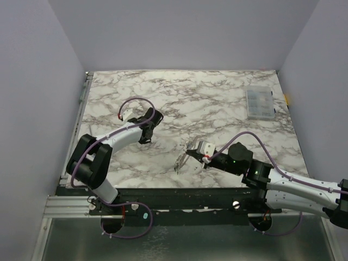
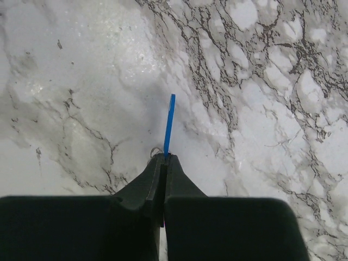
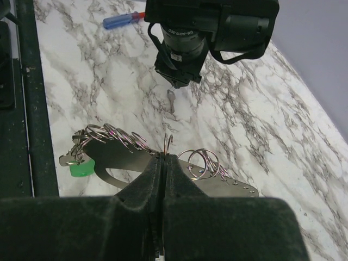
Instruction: Put the keys on the keyring
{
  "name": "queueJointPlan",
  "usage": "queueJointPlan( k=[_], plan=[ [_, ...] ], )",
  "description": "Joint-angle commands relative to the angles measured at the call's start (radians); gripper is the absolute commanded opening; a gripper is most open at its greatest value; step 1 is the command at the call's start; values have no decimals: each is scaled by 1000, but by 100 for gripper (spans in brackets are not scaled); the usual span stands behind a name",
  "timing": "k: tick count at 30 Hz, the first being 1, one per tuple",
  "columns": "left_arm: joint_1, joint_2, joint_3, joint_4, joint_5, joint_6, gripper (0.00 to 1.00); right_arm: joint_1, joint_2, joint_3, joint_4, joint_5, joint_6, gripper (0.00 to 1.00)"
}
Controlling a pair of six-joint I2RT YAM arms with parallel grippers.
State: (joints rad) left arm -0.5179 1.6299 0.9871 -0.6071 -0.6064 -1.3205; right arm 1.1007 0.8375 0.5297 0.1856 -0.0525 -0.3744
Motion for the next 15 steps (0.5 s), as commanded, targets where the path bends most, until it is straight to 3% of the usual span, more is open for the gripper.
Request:
queueJointPlan(
  k=[1, 15],
  plan=[
    [5, -98, -73, 93, -12, 79, 0, 11, 6, -8, 46, 19, -9, 1],
    [5, -442, -283, 358, 47, 273, 0, 15, 19, -21, 58, 26, -24, 1]
  ],
)
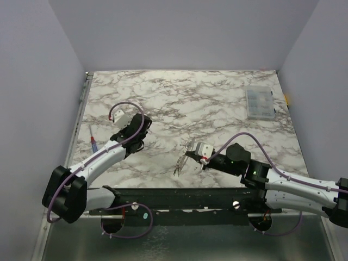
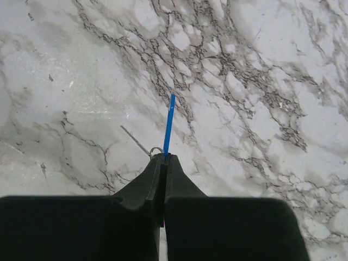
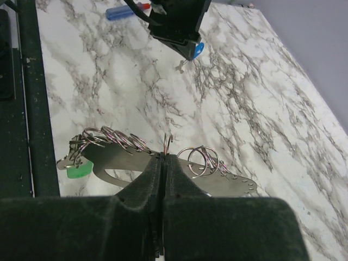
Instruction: Put the keys on the keyring
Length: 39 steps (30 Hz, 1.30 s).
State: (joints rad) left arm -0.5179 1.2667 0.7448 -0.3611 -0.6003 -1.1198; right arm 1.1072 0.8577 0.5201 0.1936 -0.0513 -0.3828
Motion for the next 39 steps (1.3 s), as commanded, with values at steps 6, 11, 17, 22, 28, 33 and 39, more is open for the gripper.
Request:
queueJointPlan(
  k=[6, 11, 17, 22, 28, 33, 39],
  plan=[
    [6, -238, -154, 334, 176, 181, 0, 9, 3, -19, 58, 21, -34, 1],
    [7, -361, -222, 463, 266, 243, 0, 10, 6, -19, 47, 20, -57, 1],
    [7, -456, -275, 542, 341, 279, 0, 10, 14, -10, 27, 36, -90, 1],
    [7, -496, -286, 579, 409, 331, 0, 10, 10, -16, 53, 32, -106, 1],
    [7, -561, -296, 624, 459, 402, 0, 11, 16, 4, 57, 15, -129, 1],
    [7, -556, -289, 672, 547, 415, 0, 9, 31, 14, 69, 22, -160, 1],
    [7, -517, -248, 698, 701, 431, 0, 10, 38, 35, 46, 19, -204, 1]
  ],
)
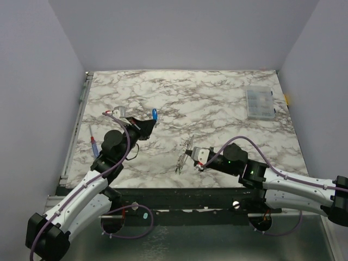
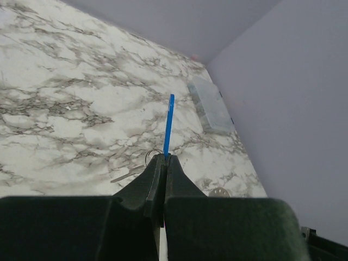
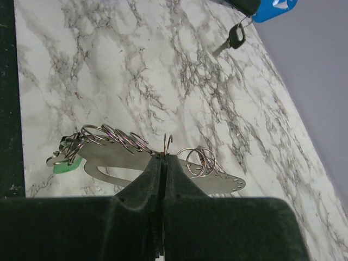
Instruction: Put the keys on the keyring
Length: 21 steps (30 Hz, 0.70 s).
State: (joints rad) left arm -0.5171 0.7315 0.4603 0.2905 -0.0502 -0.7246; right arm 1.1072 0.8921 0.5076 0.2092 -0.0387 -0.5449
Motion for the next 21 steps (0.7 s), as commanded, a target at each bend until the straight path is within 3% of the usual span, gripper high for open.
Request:
queueJointPlan(
  k=[1, 11, 21],
  plan=[
    [6, 25, 42, 59, 186, 46, 0, 11, 2, 53, 18, -3, -46, 1],
    [6, 28, 52, 93, 335, 153, 0, 10, -32, 79, -67, -118, -33, 1],
    [5, 27, 108, 131, 575, 284, 0, 10, -20, 131, -116, -230, -6, 1]
  ],
)
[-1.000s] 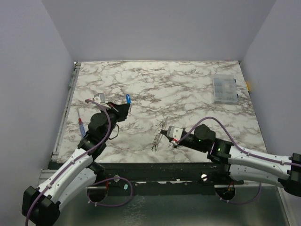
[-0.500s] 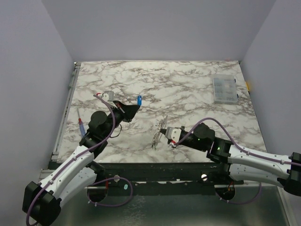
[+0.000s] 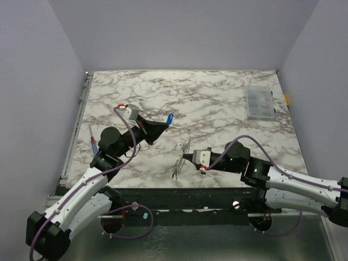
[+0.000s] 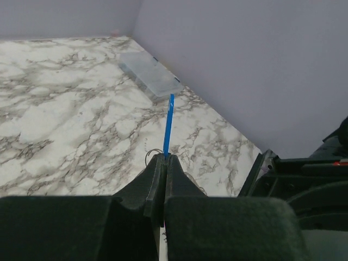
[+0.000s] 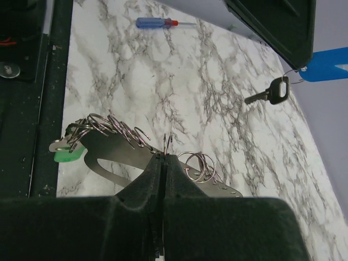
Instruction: Put the keys on the keyring
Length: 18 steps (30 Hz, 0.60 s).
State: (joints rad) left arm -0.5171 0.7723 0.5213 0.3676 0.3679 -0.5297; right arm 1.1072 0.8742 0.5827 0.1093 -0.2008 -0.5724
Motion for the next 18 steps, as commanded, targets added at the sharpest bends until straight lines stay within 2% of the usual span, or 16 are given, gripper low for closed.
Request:
queueJointPlan(
  k=[1, 11, 15, 18],
  plan=[
    [5, -19, 49, 56, 170, 102, 0, 10, -4, 59, -16, -72, 22, 1],
    [4, -11, 62, 85, 318, 180, 0, 10, -3, 95, -73, -40, -3, 1],
    [3, 0, 55, 140, 417, 199, 0, 10, -10, 139, -157, -32, -20, 1],
    [3, 1, 50, 165, 464, 234, 0, 10, -35, 172, -226, -82, -8, 1]
  ],
)
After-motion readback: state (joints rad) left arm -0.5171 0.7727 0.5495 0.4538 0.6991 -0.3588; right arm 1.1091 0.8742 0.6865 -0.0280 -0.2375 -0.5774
